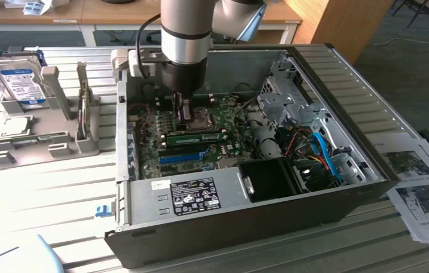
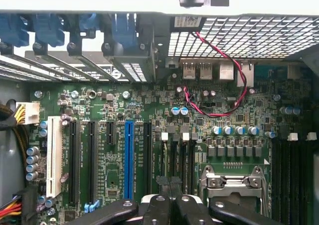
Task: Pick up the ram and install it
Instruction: 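Press down the ram until it locks into place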
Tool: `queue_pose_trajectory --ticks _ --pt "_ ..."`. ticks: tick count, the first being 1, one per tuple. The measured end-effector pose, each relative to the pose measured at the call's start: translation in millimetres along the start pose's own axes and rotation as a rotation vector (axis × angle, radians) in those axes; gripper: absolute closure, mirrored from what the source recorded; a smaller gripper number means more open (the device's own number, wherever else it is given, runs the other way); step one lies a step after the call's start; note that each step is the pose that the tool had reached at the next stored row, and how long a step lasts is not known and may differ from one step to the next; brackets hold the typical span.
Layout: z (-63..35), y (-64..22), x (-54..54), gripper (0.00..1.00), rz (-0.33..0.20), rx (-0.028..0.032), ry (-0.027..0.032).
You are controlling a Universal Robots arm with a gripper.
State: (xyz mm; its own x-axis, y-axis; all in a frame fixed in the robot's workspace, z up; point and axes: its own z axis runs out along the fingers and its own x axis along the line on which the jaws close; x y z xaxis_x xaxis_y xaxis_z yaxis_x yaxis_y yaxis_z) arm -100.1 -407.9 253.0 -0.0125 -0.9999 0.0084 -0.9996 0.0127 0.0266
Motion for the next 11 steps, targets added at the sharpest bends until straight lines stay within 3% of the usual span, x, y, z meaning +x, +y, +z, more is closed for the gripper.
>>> queue_pose_trajectory --ticks 11 --pt "7.7 -0.2 -0.1 0.91 0.0 0.0 0.0"
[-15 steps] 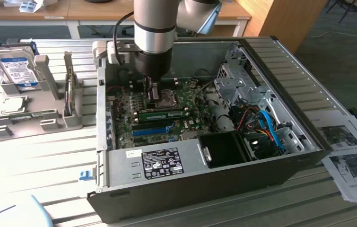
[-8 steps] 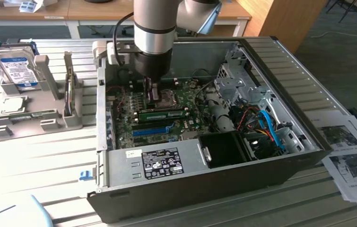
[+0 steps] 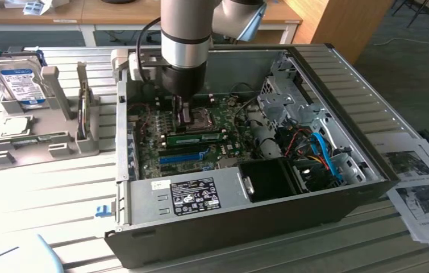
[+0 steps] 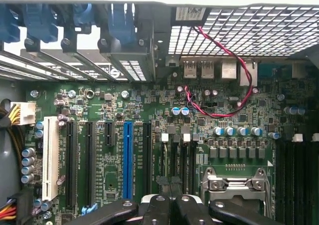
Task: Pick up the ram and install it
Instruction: 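Press down the ram until it locks into place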
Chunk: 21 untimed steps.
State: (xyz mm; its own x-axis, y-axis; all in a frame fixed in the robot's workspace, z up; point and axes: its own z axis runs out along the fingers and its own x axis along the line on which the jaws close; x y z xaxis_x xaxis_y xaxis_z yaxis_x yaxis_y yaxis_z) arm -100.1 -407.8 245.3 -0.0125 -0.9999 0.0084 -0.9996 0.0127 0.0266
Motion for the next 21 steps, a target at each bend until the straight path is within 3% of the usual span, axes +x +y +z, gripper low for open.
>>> queue_pose_trajectory --ticks 21 --pt "5.9 -0.1 0.0 0.91 0.0 -0.0001 0.0001"
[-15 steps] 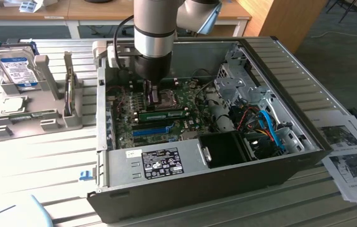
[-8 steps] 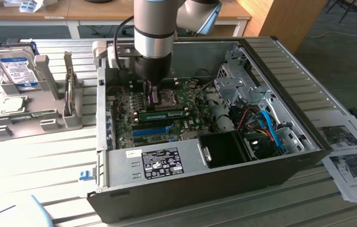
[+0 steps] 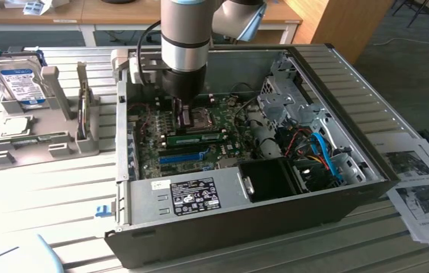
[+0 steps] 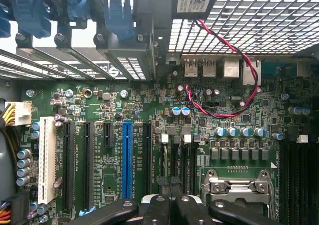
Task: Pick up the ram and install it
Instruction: 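Press down the ram until it locks into place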
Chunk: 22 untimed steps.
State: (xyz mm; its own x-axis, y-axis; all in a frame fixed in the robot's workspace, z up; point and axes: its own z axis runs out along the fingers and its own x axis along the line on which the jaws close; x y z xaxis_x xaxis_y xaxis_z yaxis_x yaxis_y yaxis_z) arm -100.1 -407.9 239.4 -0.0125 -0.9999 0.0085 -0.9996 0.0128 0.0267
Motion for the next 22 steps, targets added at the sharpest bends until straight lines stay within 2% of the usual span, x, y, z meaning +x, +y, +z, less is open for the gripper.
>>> queue_pose_trajectory --ticks 22 --pt "8.3 -0.2 -0.1 0.91 0.0 0.0002 -0.0004"
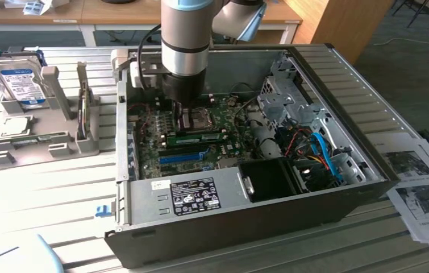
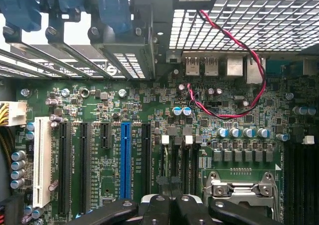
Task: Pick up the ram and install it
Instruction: 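Press down the ram until it locks into place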
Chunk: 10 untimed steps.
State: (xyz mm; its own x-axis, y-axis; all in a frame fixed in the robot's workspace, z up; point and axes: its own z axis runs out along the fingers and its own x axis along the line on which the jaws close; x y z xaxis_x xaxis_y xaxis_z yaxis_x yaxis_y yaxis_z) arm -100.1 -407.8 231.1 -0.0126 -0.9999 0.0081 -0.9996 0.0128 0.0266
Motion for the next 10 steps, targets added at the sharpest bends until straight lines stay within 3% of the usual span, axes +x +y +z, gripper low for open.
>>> queue_pose_trajectory --ticks 10 --pt "2.3 0.0 0.0 0.91 0.0 -0.0002 0.0003"
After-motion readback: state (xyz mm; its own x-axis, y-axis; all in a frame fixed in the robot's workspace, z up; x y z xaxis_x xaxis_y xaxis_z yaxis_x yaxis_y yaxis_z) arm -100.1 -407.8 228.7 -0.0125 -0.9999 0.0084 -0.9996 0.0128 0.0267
